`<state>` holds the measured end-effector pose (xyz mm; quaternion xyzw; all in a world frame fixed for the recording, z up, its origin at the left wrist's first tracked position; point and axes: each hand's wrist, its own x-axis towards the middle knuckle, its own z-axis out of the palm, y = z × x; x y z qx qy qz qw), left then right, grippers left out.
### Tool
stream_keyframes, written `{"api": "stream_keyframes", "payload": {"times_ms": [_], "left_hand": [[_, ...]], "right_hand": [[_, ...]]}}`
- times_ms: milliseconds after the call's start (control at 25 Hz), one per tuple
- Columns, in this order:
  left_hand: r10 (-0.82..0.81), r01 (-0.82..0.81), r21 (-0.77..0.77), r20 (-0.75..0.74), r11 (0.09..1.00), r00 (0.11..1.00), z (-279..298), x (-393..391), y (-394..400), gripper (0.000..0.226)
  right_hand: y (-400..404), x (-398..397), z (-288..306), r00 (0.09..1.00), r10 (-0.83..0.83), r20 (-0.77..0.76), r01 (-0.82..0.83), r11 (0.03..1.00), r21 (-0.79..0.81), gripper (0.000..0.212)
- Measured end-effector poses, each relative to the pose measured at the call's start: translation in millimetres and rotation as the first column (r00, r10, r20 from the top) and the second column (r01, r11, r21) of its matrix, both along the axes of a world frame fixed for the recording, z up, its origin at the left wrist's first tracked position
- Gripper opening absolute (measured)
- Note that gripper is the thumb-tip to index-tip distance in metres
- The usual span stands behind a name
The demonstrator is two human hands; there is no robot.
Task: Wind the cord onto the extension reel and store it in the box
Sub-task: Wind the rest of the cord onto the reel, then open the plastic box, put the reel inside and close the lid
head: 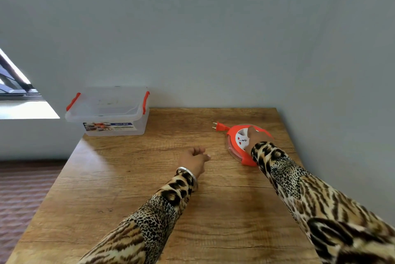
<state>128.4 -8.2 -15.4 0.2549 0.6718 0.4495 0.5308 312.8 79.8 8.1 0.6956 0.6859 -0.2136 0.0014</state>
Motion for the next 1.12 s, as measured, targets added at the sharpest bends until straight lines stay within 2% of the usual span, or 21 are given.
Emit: {"api": "stream_keyframes", "payload": {"times_ms": [80, 200, 320, 400, 480, 600, 680, 760, 880, 960, 1120], "left_hand": [[-0.019, 0.019, 0.002, -0.019, 1.0, 1.0, -1, -2, 7, 0.021], [-0.026, 0.026, 0.005, 0.007, 1.0, 1.0, -3, -13, 11, 0.017], [0.011, -0.013, 0.034, 0.04, 0.999, 0.999, 3, -40, 10, 0.016], [0.103, -0.095, 0.147, -0.046, 0.984, 0.994, 17, -91, 12, 0.017], [0.24, -0.162, 0.314, -0.232, 0.936, 0.943, 37, -154, 15, 0.019], [0.436, -0.196, 0.462, -0.499, 0.865, 0.749, 58, -257, 25, 0.031], [0.498, -0.259, 0.446, -0.585, 0.857, 0.64, 62, -316, 39, 0.046], [0.414, -0.301, 0.284, -0.644, 0.91, 0.643, 62, -363, 56, 0.064], [0.149, -0.163, 0.033, -0.622, 0.986, 0.769, 56, -401, 77, 0.08], [0.009, -0.02, -0.01, -0.615, 1.0, 0.788, 49, -404, 80, 0.073], [-0.114, 0.09, -0.071, -0.677, 0.993, 0.727, 44, -381, 57, 0.071]], "right_hand": [[-1, -6, 8, 0.998, 0.057, 0.016, -0.057, 0.998, -0.014, 0.04], [-2, -38, 26, 0.956, 0.23, 0.18, -0.224, 0.973, -0.053, 0.028], [-7, -92, 39, 0.967, 0.179, 0.183, -0.193, 0.979, 0.059, 0.025], [-8, -145, 42, 0.978, 0.208, 0.006, -0.207, 0.969, 0.135, 0.03], [-11, -196, 42, 0.94, 0.247, -0.237, -0.22, 0.966, 0.135, 0.042], [-1, -266, 39, 0.829, 0.158, -0.536, -0.146, 0.987, 0.066, 0.058], [12, -300, 37, 0.76, 0.041, -0.648, -0.046, 0.999, 0.008, 0.065], [27, -323, 34, 0.754, -0.043, -0.655, 0.037, 0.999, -0.023, 0.071], [38, -337, 26, 0.784, -0.054, -0.619, 0.07, 0.998, 0.002, 0.068], [36, -335, 19, 0.765, -0.064, -0.64, 0.096, 0.995, 0.015, 0.063], [7, -295, 12, 0.792, -0.114, -0.599, 0.18, 0.982, 0.052, 0.059]]}}
